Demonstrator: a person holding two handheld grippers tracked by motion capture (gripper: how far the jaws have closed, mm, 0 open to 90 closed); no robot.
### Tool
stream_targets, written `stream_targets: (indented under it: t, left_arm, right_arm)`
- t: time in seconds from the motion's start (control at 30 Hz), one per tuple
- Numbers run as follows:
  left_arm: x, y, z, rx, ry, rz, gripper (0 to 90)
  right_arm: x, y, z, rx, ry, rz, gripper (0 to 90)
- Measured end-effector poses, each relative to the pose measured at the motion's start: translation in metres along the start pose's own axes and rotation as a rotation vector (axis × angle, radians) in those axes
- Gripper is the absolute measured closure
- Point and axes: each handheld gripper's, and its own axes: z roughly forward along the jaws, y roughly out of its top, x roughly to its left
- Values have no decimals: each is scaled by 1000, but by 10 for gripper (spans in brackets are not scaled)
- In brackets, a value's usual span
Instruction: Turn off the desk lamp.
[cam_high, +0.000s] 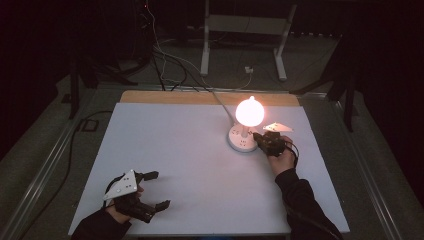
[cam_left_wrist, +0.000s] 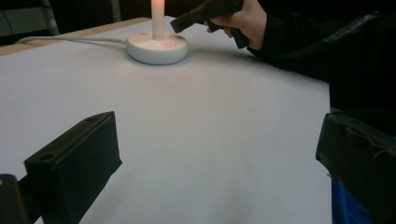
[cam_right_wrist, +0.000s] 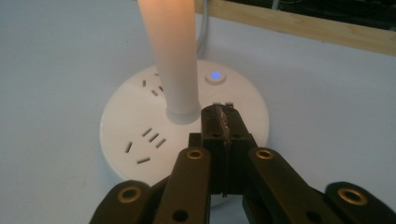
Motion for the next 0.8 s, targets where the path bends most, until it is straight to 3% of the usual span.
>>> stream_targets:
  t: [0.67,0.8]
  left_arm:
    - [0,0,1,-5,-2,-7,3]
    - [0,0,1,1,0,-4,4]
  right_arm:
    - [-2,-4,5,8,-2,-19,897]
    - [-4,-5,6,-3,3,-4,897]
